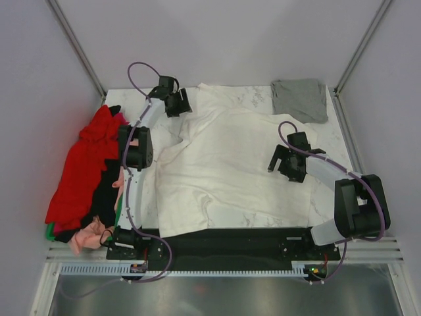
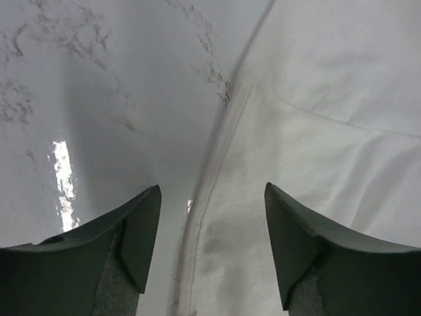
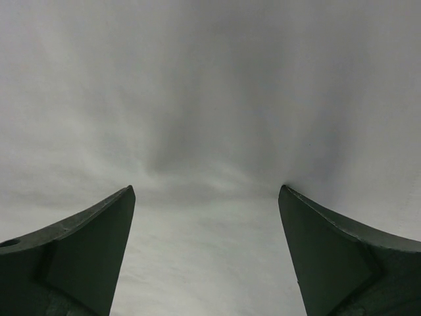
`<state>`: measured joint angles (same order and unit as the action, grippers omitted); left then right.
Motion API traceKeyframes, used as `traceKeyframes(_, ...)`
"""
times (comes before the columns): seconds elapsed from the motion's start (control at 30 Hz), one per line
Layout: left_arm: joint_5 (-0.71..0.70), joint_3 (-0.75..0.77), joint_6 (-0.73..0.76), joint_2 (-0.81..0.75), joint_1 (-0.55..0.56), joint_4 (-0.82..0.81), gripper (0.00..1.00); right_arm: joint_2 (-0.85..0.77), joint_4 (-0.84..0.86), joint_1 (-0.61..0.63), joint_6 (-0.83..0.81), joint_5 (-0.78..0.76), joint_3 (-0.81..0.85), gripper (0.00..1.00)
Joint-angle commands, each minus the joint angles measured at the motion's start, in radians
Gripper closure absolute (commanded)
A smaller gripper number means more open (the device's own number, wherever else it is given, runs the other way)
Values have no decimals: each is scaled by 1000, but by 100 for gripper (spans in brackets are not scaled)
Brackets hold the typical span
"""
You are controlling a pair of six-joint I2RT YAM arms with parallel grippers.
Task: Fold and stack the t-shirts
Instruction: Flatten the tshirt out
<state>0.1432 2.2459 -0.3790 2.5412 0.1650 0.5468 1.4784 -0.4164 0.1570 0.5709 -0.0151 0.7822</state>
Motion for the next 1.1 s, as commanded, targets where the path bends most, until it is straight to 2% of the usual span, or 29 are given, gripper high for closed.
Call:
traceKeyframes(0.0, 44, -40, -76, -2, 4, 48, 32, -4, -9, -8, -19, -5, 28, 2)
traceKeyframes(0.13, 58, -69, -113, 20, 13, 47, 51, -30, -19, -8, -22, 4, 31, 2)
traceKeyframes(0.23, 73, -19, -120, 51, 10, 47, 84, -35, -25, -8, -32, -5, 28, 2)
traceKeyframes(0.3, 53, 24, -118, 56, -2, 47, 98, -30, -30, -17, -39, -6, 20, 2)
traceKeyframes(0.5, -5, 190, -116, 82, -88, 44, 98, -33, -30, -30, -55, -13, -1, 2)
traceKeyframes(0.67, -36, 239, -132, 94, -156, -39, 98, 5, -28, -33, -66, -16, 11, 2)
traceKeyframes(0.7, -39, 239, -129, 93, -160, -56, 96, 10, -25, -33, -66, -8, 15, 2)
traceKeyframes(0.73, -37, 241, -115, 88, -163, -68, 87, 16, -25, -33, -66, -3, 18, 2)
traceKeyframes(0.8, -62, 242, -98, 76, -163, -90, 43, 17, -22, -31, -65, 6, 23, 2)
traceKeyframes(0.83, -48, 242, -78, 55, -163, -94, 15, 14, -21, -31, -66, 9, 26, 2)
traceKeyframes(0.87, -39, 242, -72, 44, -163, -94, 1, 10, -24, -31, -71, 12, 28, 2)
traceKeyframes(0.97, 7, 181, -69, -68, -163, -81, 0, -13, -31, -31, -83, 12, 32, 2)
traceKeyframes(1.03, 7, 54, -95, -152, -163, -61, 0, -41, -56, -33, -86, -3, 40, 2)
traceKeyframes(1.07, -4, -9, -103, -273, -163, -53, 0, -55, -62, -33, -86, -8, 40, 2)
